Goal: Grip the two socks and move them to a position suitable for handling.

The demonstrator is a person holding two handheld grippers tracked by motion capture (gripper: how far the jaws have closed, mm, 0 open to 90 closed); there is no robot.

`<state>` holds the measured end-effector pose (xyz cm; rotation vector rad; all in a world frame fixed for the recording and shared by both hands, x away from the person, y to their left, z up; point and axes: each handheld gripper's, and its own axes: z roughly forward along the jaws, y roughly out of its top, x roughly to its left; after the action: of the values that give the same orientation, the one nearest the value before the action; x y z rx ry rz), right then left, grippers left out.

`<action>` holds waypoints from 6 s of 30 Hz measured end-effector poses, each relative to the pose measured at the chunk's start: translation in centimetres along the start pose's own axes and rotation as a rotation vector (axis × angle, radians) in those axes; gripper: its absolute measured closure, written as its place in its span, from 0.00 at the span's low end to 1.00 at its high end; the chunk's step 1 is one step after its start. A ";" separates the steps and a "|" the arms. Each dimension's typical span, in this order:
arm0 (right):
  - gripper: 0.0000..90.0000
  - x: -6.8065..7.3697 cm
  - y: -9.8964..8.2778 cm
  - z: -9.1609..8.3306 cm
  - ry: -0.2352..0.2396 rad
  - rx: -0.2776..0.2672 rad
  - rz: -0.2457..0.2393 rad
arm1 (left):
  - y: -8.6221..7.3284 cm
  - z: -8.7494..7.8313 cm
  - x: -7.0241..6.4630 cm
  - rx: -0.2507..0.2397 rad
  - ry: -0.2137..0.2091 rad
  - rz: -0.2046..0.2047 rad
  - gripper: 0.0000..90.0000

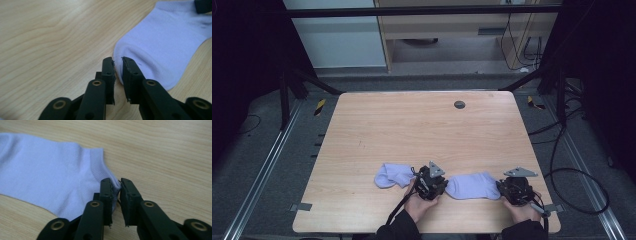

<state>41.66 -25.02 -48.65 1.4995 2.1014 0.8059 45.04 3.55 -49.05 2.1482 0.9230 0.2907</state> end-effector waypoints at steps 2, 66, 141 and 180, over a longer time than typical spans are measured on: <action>0.82 -0.1 0.0 -0.3 -0.008 -0.028 0.003 | 0.2 -0.7 0.3 -0.025 0.001 -0.001 0.80; 0.67 18.5 10.8 5.1 0.411 -0.135 -0.320 | -8.4 -13.3 14.6 -0.041 0.272 -0.155 0.60; 0.68 19.3 15.1 13.9 0.232 -0.100 -0.157 | -8.3 -11.5 14.2 0.052 0.226 -0.182 0.72; 0.70 20.9 10.7 9.8 0.290 -0.122 -0.119 | -8.0 -13.4 17.8 0.001 0.330 -0.220 0.83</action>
<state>48.67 -0.55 -48.92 1.2419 2.2746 1.1407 47.28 27.02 -47.25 2.0103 1.3341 0.5442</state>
